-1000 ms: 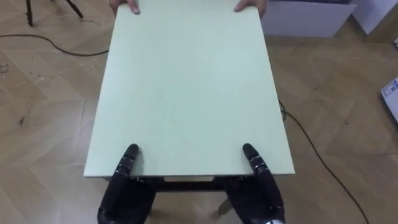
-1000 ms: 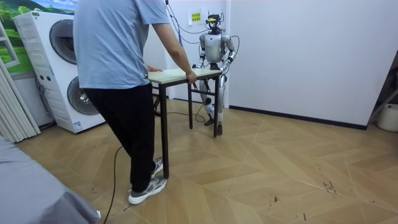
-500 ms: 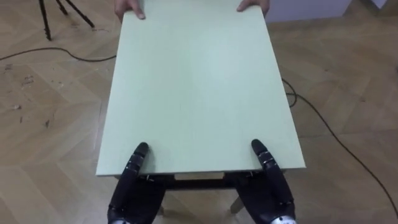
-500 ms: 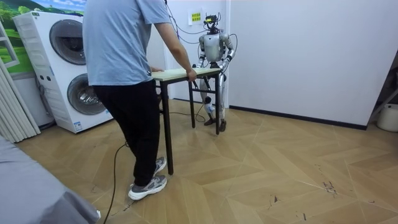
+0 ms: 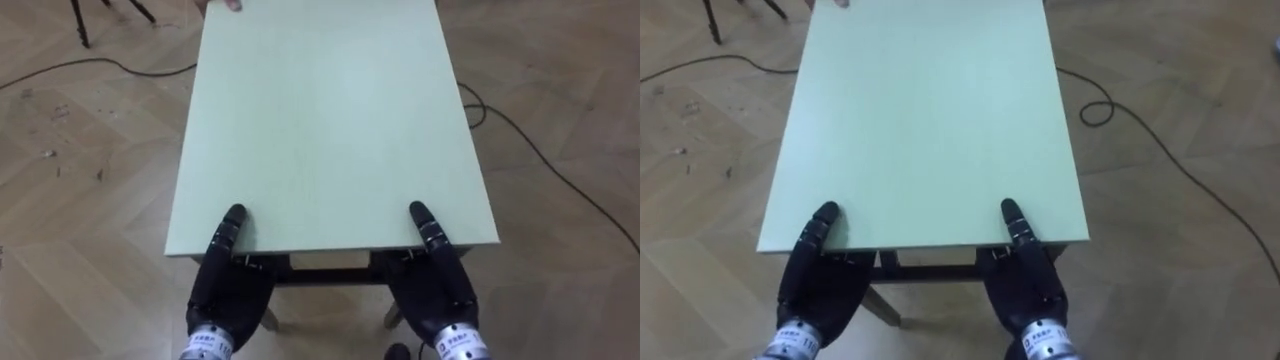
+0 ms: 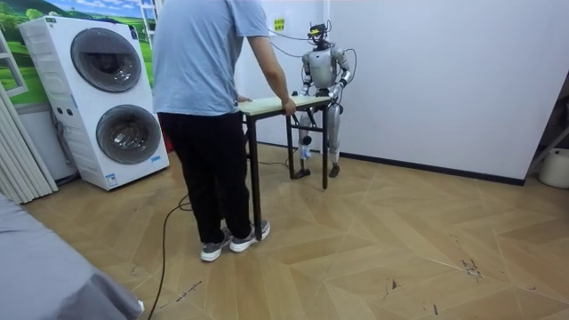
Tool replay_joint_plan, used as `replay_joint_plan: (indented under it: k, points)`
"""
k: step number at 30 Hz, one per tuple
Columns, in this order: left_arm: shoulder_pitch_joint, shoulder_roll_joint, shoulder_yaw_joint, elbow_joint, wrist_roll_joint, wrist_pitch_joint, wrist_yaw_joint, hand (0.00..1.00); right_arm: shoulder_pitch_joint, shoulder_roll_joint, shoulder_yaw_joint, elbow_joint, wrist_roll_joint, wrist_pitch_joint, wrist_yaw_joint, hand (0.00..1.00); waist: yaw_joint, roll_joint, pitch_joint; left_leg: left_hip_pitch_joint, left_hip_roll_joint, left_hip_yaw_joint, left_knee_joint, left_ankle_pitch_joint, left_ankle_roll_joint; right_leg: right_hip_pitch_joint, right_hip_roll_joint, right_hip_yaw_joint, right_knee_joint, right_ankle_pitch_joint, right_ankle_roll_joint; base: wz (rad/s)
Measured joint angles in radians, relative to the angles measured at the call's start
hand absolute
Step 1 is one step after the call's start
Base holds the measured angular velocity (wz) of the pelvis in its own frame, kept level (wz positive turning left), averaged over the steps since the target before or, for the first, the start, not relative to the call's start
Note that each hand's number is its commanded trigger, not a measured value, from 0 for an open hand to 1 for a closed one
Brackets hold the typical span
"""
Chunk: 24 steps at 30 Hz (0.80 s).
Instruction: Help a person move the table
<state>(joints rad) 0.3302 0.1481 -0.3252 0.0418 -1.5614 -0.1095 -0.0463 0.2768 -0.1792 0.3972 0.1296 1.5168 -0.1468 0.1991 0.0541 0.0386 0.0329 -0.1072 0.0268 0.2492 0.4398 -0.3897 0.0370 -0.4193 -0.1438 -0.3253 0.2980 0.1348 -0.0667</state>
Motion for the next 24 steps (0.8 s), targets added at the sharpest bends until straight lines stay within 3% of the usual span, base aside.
replay_joint_plan:
  k: [1, 2, 4, 8, 10, 11, 13, 14, 20, 24]
  points:
    - [0.001, -0.001, 0.000, 0.000, 0.000, 0.001, 0.000, 1.00, 0.002, 0.006, -0.009, 0.004, 0.000, 0.011, 0.000, 1.00, -0.008, -0.008, -0.0024, -0.014, -0.009, 0.002, 0.008, 0.007, 0.014, 0.007, -0.010, 0.000, -0.032, 0.036, 0.011, 0.10]
    - [0.003, -0.002, -0.001, 0.002, -0.002, 0.004, 0.000, 1.00, 0.005, 0.007, -0.019, 0.004, -0.004, 0.022, 0.000, 1.00, -0.023, -0.011, -0.0023, -0.023, -0.017, 0.001, 0.010, 0.017, 0.029, 0.012, -0.011, 0.009, -0.055, 0.078, 0.048, 0.14]
    - [0.010, 0.002, -0.001, 0.002, -0.004, 0.014, 0.002, 1.00, 0.016, 0.008, -0.033, 0.006, -0.022, 0.033, 0.000, 1.00, -0.022, -0.010, -0.0023, -0.029, -0.016, 0.002, 0.010, 0.030, 0.049, 0.019, -0.016, 0.037, -0.062, 0.119, 0.113, 0.14]
    - [0.025, 0.014, -0.002, 0.005, 0.008, 0.035, 0.009, 1.00, 0.063, 0.014, -0.038, 0.008, -0.025, 0.039, 0.012, 1.00, -0.023, -0.019, -0.0042, -0.020, 0.004, 0.019, -0.013, 0.066, 0.056, 0.070, -0.065, 0.055, 0.275, -0.174, 0.122, 0.19]
    - [0.029, 0.019, -0.002, 0.005, 0.005, 0.035, 0.009, 1.00, 0.063, 0.014, -0.028, 0.009, -0.024, 0.035, 0.011, 1.00, -0.015, -0.023, -0.0063, -0.019, 0.005, 0.024, -0.031, 0.081, 0.055, 0.137, -0.065, 0.065, 0.282, -0.247, 0.134, -0.10]
    - [0.029, 0.021, 0.000, 0.004, 0.007, 0.035, 0.008, 1.00, 0.063, 0.014, -0.026, 0.009, -0.020, 0.034, 0.011, 1.00, -0.010, -0.030, -0.0083, -0.013, 0.004, 0.029, -0.050, 0.095, 0.052, 0.178, -0.056, 0.066, 0.229, -0.264, 0.143, -0.15]
    - [0.032, 0.024, 0.003, -0.002, 0.007, 0.035, 0.008, 1.00, 0.062, 0.016, -0.024, 0.011, -0.017, 0.036, 0.011, 1.00, 0.019, -0.047, -0.0077, 0.005, 0.004, 0.051, -0.082, 0.112, 0.043, 0.215, -0.030, 0.074, 0.131, -0.264, 0.141, -0.34]
    - [0.034, 0.024, 0.004, -0.001, 0.006, 0.036, 0.009, 1.00, 0.059, 0.016, -0.024, 0.015, -0.017, 0.037, 0.011, 1.00, 0.031, -0.052, -0.0076, 0.013, 0.006, 0.060, -0.097, 0.121, 0.037, 0.235, -0.017, 0.077, 0.084, -0.258, 0.131, -0.34]
    - [0.065, 0.044, 0.012, -0.025, 0.005, 0.025, 0.009, 1.00, 0.053, 0.020, 0.004, 0.026, -0.018, 0.033, 0.011, 1.00, 0.044, -0.074, -0.0116, 0.033, 0.054, 0.073, -0.134, 0.147, 0.001, 0.295, 0.055, 0.070, -0.063, -0.200, 0.091, -0.13]
    - [0.065, 0.043, 0.011, -0.030, 0.006, 0.022, 0.009, 1.00, 0.050, 0.019, 0.006, 0.026, -0.017, 0.026, 0.011, 1.00, 0.047, -0.075, -0.0110, 0.024, 0.072, 0.071, -0.134, 0.151, -0.013, 0.296, 0.071, 0.058, -0.078, -0.193, 0.080, 0.00]
